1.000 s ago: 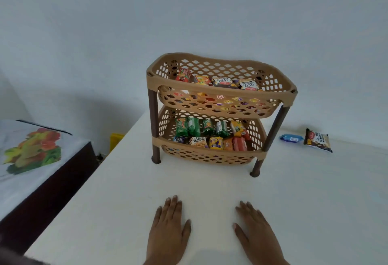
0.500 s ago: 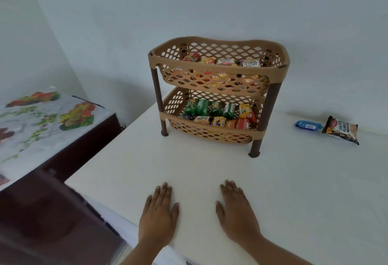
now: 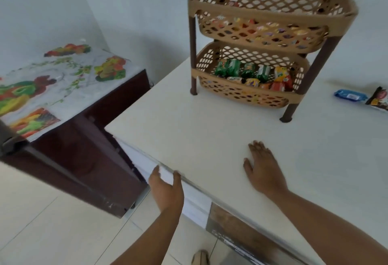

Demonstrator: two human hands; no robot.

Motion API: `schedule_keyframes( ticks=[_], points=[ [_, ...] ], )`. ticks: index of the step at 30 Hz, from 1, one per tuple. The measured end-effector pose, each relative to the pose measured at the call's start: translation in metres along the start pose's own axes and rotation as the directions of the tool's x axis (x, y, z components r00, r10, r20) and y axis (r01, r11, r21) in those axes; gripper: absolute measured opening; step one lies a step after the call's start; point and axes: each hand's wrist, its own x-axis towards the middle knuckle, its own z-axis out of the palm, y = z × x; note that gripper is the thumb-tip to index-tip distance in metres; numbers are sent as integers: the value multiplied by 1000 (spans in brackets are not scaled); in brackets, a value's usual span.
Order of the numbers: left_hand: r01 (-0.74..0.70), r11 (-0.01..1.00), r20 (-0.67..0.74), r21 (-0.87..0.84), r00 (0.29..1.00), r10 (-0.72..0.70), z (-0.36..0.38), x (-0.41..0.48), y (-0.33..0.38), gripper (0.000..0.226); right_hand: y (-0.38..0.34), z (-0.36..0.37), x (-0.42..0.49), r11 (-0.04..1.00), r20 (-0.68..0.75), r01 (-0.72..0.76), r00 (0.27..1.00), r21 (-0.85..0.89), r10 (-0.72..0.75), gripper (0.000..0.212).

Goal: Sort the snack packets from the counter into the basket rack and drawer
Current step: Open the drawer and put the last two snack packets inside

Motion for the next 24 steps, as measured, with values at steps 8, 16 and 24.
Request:
schedule_keyframes(
  ticks=[8, 16, 24],
  points=[
    [594, 663, 388, -456, 803, -453, -5, 4, 11, 25, 2, 2, 0, 999, 21, 26, 999, -23, -26, 55],
    [667, 500, 554, -553, 742, -376, -7, 4, 1, 26, 1, 0, 2, 1000, 45, 19, 999, -14, -18, 58],
    [708, 584, 550, -398, 693, -466, -5, 7, -2, 18, 3, -1, 1, 999, 55, 38, 998, -34, -36, 59]
  ],
)
